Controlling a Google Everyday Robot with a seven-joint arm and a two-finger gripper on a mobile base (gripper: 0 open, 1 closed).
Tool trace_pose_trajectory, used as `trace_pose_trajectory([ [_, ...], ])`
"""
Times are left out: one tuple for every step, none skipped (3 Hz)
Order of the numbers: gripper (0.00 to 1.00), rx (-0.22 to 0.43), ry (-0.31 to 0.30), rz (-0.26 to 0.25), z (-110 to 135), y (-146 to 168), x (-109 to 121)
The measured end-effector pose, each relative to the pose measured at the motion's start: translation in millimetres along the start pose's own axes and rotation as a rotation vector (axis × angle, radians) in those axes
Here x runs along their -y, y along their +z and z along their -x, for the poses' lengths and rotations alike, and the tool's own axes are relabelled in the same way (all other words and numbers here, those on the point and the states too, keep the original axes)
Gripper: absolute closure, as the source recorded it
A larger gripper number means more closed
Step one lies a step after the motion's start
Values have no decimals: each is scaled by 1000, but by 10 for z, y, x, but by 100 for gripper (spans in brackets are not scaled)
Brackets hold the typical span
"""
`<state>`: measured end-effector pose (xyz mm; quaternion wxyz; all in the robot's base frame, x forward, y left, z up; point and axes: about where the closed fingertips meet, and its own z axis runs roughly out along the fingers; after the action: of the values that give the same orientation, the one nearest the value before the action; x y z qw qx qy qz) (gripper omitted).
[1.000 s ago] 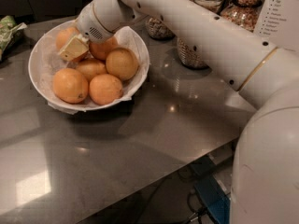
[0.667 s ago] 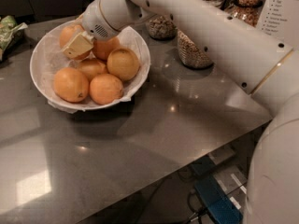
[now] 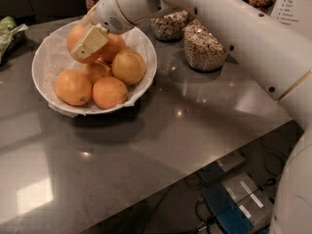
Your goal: Pick orange from white bowl
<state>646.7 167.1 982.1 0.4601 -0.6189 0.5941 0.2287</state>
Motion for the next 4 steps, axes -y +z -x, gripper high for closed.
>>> trace_pose_trajectory([
  [100, 25, -21, -8, 101, -96, 39],
  [100, 48, -41, -19, 186, -213, 56],
  [100, 48, -86, 11, 199, -282, -55],
  [100, 34, -114, 71, 150, -332, -273],
])
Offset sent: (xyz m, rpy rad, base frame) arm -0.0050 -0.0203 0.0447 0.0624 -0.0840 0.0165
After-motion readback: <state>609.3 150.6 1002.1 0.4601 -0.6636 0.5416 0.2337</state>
